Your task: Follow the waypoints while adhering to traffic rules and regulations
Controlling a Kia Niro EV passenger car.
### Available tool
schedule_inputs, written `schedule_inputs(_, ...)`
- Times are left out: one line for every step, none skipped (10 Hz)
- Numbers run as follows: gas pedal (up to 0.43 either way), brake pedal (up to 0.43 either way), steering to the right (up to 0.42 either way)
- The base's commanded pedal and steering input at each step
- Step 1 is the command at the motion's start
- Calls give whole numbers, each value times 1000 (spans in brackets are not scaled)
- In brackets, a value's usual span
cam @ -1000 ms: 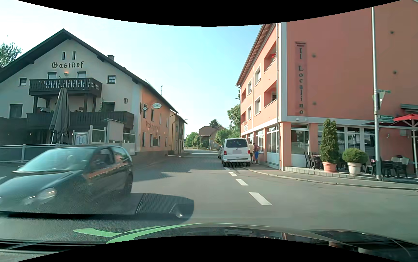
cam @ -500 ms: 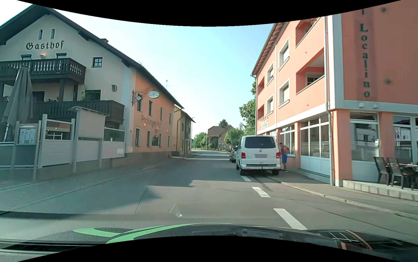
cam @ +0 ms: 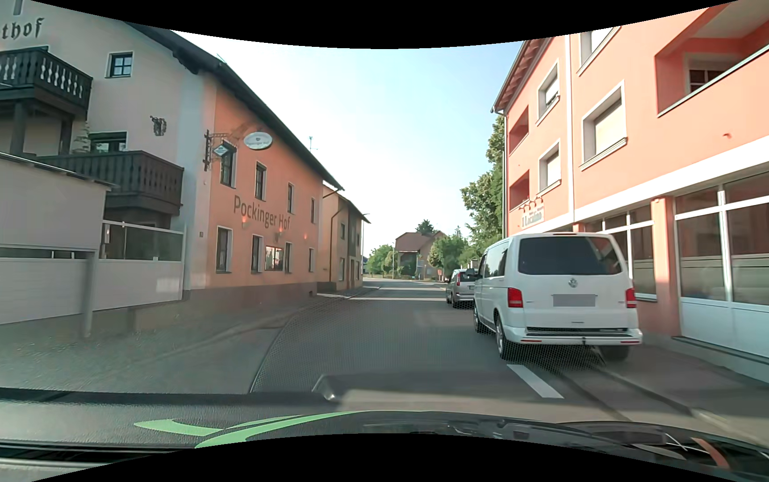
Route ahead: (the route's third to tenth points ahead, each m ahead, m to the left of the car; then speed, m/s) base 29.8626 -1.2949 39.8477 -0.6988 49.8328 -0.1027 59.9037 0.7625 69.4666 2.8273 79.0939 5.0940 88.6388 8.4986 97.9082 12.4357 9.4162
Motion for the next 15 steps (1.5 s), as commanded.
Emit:
schedule_inputs(130,0,-15)
schedule_inputs(130,0,-4)
schedule_inputs(130,0,6)
schedule_inputs(130,0,11)
schedule_inputs(130,0,15)
schedule_inputs(130,0,20)
schedule_inputs(130,0,24)
schedule_inputs(130,0,26)
schedule_inputs(130,0,26)
schedule_inputs(130,0,26)
schedule_inputs(130,0,27)
schedule_inputs(130,0,27)
schedule_inputs(130,0,27)
schedule_inputs(130,0,27)
schedule_inputs(130,0,26)
